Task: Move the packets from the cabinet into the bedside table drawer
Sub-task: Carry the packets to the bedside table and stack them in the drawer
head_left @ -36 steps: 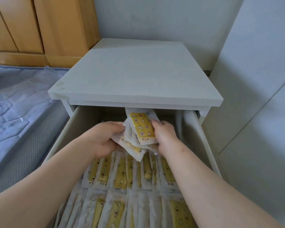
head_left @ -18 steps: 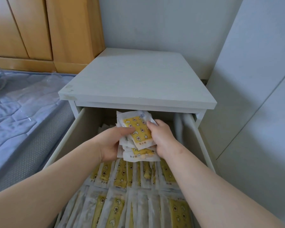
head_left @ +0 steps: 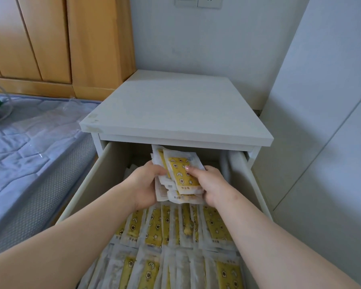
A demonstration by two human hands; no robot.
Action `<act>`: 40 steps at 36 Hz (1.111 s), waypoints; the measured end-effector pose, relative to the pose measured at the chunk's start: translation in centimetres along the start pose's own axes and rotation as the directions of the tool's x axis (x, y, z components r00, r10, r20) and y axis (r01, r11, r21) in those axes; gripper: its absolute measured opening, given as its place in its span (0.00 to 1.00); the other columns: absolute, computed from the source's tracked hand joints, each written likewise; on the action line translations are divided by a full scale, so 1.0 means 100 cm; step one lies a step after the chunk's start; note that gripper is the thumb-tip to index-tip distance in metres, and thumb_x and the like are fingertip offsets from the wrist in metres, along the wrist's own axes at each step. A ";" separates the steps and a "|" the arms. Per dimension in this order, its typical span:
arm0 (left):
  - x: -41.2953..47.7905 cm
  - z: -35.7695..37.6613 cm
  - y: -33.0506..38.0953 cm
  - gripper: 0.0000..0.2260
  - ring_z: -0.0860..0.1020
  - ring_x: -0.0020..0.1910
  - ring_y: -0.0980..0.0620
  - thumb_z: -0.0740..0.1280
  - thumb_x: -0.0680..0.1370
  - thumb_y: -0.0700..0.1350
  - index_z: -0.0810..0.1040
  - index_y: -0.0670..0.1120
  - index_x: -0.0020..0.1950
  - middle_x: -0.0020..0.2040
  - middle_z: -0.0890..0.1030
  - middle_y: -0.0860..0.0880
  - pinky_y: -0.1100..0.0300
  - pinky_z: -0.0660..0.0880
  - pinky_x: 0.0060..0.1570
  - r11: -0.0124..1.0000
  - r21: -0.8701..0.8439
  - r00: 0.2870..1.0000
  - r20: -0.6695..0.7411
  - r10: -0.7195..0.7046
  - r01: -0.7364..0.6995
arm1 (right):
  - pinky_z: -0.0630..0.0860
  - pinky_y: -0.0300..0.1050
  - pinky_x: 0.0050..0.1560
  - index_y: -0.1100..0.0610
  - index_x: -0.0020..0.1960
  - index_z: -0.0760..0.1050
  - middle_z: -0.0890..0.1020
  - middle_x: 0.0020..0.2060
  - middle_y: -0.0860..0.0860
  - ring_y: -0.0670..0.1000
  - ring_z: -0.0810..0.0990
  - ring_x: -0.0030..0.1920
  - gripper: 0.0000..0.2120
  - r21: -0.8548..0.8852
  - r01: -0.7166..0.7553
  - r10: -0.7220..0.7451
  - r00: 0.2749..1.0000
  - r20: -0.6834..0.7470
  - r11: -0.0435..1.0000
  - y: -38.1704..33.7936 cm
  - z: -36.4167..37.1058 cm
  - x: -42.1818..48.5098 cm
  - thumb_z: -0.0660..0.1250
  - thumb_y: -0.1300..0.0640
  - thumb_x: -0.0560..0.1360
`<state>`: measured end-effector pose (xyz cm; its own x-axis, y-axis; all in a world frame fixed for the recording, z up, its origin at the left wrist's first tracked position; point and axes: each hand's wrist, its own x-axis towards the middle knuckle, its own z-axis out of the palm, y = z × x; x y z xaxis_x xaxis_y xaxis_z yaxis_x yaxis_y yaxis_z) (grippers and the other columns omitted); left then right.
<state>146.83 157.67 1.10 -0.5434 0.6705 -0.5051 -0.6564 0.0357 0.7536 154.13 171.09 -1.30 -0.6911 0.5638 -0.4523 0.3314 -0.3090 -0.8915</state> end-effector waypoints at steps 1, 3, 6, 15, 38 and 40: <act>0.002 -0.001 -0.001 0.17 0.80 0.53 0.38 0.56 0.80 0.34 0.69 0.47 0.67 0.58 0.80 0.39 0.41 0.77 0.45 1.000 0.017 1.000 -0.012 0.011 -0.011 | 0.77 0.59 0.56 0.57 0.58 0.73 0.83 0.49 0.56 0.57 0.83 0.49 0.17 -0.004 0.003 -0.003 1.000 -0.002 1.000 0.000 0.000 0.001 0.72 0.55 0.72; 0.004 -0.002 -0.004 0.19 0.80 0.52 0.38 0.57 0.80 0.33 0.68 0.48 0.67 0.58 0.79 0.40 0.41 0.78 0.43 0.999 0.039 0.999 -0.037 0.017 -0.016 | 0.78 0.59 0.55 0.57 0.58 0.73 0.82 0.49 0.56 0.57 0.83 0.49 0.16 -0.012 0.018 -0.018 1.000 -0.008 1.000 0.000 0.000 0.000 0.71 0.56 0.72; 0.005 -0.003 -0.011 0.19 0.80 0.51 0.39 0.60 0.78 0.31 0.69 0.47 0.66 0.57 0.79 0.40 0.42 0.78 0.41 0.999 0.035 0.994 -0.106 0.014 -0.010 | 0.79 0.57 0.53 0.57 0.56 0.73 0.82 0.48 0.56 0.56 0.83 0.47 0.13 -0.023 0.034 -0.035 0.999 -0.036 0.999 0.001 0.000 -0.003 0.71 0.58 0.73; 0.008 -0.008 -0.011 0.12 0.81 0.48 0.41 0.68 0.75 0.34 0.75 0.45 0.56 0.52 0.82 0.40 0.44 0.79 0.47 1.000 0.012 0.990 -0.139 -0.027 0.029 | 0.81 0.55 0.45 0.58 0.51 0.74 0.83 0.45 0.59 0.58 0.83 0.43 0.08 0.113 0.007 0.011 0.987 -0.157 0.994 0.008 0.003 -0.018 0.70 0.62 0.73; 0.027 -0.023 -0.004 0.14 0.79 0.45 0.35 0.65 0.75 0.31 0.72 0.42 0.59 0.55 0.77 0.36 0.52 0.79 0.24 0.973 -0.037 0.973 -0.030 -0.229 0.228 | 0.79 0.58 0.51 0.57 0.56 0.74 0.83 0.49 0.58 0.58 0.83 0.48 0.12 0.150 0.049 -0.029 0.991 -0.133 0.987 0.015 -0.006 0.001 0.70 0.62 0.73; 0.026 -0.022 -0.004 0.16 0.80 0.42 0.36 0.66 0.74 0.29 0.72 0.42 0.59 0.51 0.77 0.36 0.55 0.78 0.22 0.977 -0.002 0.975 -0.067 -0.212 0.212 | 0.79 0.58 0.51 0.57 0.54 0.74 0.83 0.49 0.58 0.58 0.83 0.49 0.10 0.169 0.046 -0.024 0.992 -0.126 0.985 0.015 -0.005 0.001 0.69 0.62 0.73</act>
<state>144.52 157.76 -1.41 -0.4259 0.5969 -0.6799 -0.7578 0.1753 0.6285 154.84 171.07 -2.71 -0.6122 0.6634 -0.4303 0.1863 -0.4078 -0.8938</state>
